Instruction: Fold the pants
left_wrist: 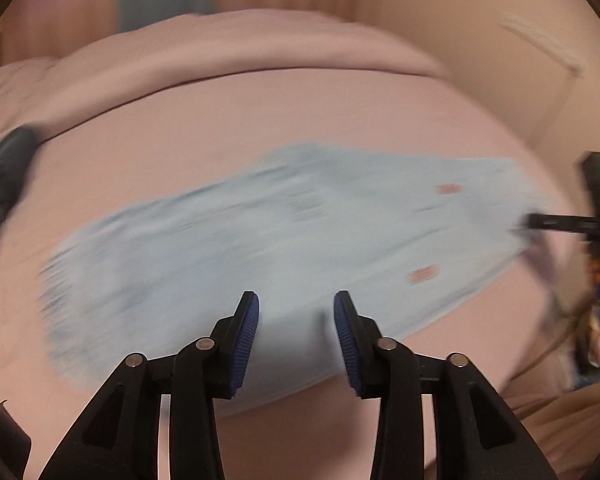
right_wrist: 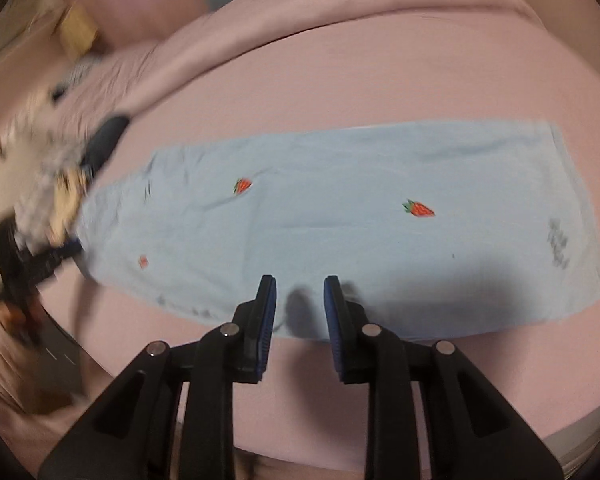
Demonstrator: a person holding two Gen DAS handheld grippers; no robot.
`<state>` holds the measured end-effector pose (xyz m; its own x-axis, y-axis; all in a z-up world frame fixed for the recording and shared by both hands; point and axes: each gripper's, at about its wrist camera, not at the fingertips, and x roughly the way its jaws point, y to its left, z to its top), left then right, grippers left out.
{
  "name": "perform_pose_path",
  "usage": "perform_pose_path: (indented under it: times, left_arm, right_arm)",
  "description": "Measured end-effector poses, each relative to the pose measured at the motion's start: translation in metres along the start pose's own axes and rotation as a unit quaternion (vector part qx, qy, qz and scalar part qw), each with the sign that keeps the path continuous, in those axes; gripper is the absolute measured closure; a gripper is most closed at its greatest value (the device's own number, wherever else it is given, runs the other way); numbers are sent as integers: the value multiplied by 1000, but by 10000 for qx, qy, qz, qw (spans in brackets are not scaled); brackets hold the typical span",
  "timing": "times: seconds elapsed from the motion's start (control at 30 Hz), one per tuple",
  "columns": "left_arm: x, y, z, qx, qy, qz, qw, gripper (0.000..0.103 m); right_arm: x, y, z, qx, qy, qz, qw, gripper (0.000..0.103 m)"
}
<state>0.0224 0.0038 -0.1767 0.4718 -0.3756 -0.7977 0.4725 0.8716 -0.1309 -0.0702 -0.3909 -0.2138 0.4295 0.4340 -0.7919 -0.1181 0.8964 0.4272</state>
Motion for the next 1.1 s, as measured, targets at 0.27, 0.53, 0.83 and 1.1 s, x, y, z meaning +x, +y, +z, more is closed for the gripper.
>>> perform_pose_path:
  times: [0.27,0.53,0.83,1.1]
  left_arm:
    - [67,-120,17,1635,460,-712,9829,63]
    - [76,-137,4,2114,729,-535,9732,77]
    - [70,-138,-3,2176,746,-594,9714,88]
    - [42,-140,10,1940,591,-846,9756,71]
  right_arm:
    - [-7,13,-19,-708,-132,166,9973,66]
    - [37,63,-27,-3022,364,-317,9520,75]
    - [37,65,-25,-3267,395,-149,9442,101]
    - [0,30,-22,-2403,-208,244,9702,95]
